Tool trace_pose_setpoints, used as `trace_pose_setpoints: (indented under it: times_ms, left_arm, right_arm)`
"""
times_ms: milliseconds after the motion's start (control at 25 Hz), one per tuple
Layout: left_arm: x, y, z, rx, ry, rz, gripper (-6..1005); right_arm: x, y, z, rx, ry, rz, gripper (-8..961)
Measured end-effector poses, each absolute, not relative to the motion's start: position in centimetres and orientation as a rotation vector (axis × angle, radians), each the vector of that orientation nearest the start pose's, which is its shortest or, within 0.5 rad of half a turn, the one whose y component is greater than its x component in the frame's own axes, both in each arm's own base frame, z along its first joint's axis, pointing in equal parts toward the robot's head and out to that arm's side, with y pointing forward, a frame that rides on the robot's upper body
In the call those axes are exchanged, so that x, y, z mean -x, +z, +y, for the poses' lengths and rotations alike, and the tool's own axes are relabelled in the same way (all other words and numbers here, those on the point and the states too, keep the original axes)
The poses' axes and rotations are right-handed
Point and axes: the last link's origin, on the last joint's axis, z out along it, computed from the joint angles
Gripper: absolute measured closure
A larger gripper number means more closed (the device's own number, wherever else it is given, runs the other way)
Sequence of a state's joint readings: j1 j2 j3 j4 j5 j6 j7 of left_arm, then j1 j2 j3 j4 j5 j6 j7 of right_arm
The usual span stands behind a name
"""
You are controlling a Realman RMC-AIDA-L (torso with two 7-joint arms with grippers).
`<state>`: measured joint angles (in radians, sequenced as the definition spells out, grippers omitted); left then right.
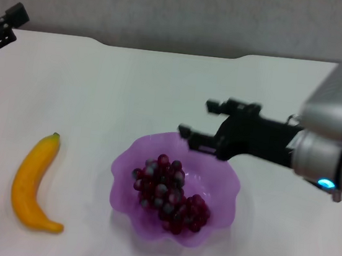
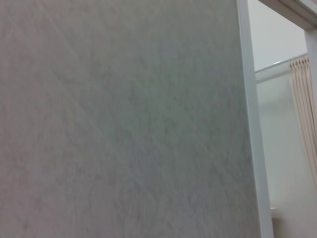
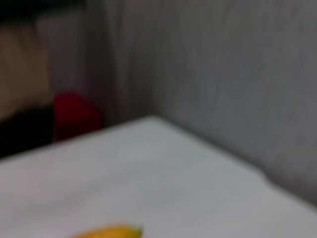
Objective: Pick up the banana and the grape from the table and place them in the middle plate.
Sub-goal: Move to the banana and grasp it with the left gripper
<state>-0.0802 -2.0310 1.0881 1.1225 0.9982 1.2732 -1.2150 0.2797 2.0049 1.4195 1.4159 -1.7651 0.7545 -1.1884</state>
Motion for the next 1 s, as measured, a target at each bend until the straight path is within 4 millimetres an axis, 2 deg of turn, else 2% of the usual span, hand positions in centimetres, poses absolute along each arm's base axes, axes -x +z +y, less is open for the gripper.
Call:
trace_pose_setpoints:
  times_ms: [200,240,320,360,440,520,560,800,1000]
  left_arm:
    - [25.1,12.4,30.5,1.995,-1.056,-0.269,245]
    - [25.0,12.5,30.5,1.995,-1.056,-0.267,245]
    - [25.0,12.5,30.5,1.995,-1.057,-0.264,245]
    - [24.9,12.5,30.5,1.996,-1.056,-0.264,245]
    - [25.0,12.4,30.5,2.003,-1.050,-0.266,245]
    - [25.0,12.3,30.6,2.006,-1.049,-0.270,245]
    - [25.0,12.3,30.6,2.007,-1.050,-0.273,245]
    - [25.0,12.3,30.6,2.006,-1.050,-0.278,245]
    - [25.1,12.3,30.5,2.005,-1.049,-0.281,245]
  right_arm:
    - [-15.0,1.6,34.2,2.390,0.689,0.360,183]
    - [-15.0,1.6,34.2,2.390,0.689,0.360,183]
    - [-15.6,3.8,34.4,2.299,0.751,0.363,183]
    - [-15.6,3.8,34.4,2.299,0.751,0.363,183]
    - [-16.3,5.0,34.5,2.240,0.767,0.365,183]
    - [-17.6,6.7,34.8,2.130,0.762,0.372,183]
    - [-17.6,6.7,34.8,2.130,0.762,0.372,183]
    - [-20.3,9.8,34.4,1.892,0.681,0.386,184]
    - [-22.4,11.3,34.3,1.751,0.598,0.445,184]
